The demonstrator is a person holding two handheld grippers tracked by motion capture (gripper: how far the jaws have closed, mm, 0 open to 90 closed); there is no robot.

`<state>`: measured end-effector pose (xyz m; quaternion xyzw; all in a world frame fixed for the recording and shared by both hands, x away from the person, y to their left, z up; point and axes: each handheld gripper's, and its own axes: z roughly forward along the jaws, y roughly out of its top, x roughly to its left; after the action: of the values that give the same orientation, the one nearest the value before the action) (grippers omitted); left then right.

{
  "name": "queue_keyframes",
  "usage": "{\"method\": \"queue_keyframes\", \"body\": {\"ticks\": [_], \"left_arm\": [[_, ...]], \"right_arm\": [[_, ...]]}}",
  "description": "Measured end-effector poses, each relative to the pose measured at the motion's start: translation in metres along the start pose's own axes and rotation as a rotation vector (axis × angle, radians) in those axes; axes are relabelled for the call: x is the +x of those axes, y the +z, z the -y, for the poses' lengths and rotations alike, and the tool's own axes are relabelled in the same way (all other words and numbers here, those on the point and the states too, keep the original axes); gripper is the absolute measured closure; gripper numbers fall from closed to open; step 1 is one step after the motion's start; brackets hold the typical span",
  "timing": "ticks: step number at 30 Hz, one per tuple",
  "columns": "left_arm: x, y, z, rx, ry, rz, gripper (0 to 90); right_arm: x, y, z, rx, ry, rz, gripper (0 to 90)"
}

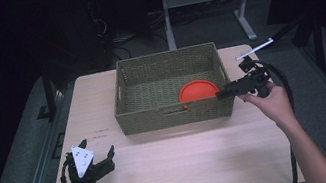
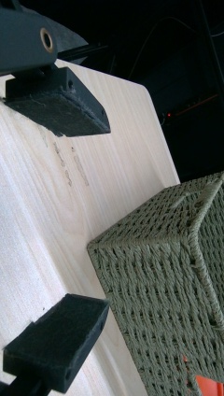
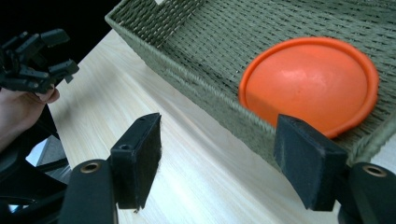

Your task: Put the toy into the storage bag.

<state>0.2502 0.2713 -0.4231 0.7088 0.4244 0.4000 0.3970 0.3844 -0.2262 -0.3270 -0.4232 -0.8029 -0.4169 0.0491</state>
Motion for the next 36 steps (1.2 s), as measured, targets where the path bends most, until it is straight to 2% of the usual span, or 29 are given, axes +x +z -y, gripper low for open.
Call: {"method": "queue_keyframes", "body": {"ticks": [11, 18, 36], "left_arm": [[0.000, 0.000, 0.000, -0.001, 0.000, 0.001, 12.7], [-0.001, 0.000, 0.000, -0.001, -0.005, 0.001, 12.8], [-0.002, 0.001, 0.000, 0.003, 0.000, 0.002, 12.7]], "right_arm": [[0.000, -0.001, 0.026, 0.004, -0.015, 0.009, 28.4], [-0.001, -0.003, 0.037, 0.002, -0.006, 0.005, 27.8], [-0.017, -0.007, 0.075, 0.001, 0.032, 0.013, 26.4]]}}
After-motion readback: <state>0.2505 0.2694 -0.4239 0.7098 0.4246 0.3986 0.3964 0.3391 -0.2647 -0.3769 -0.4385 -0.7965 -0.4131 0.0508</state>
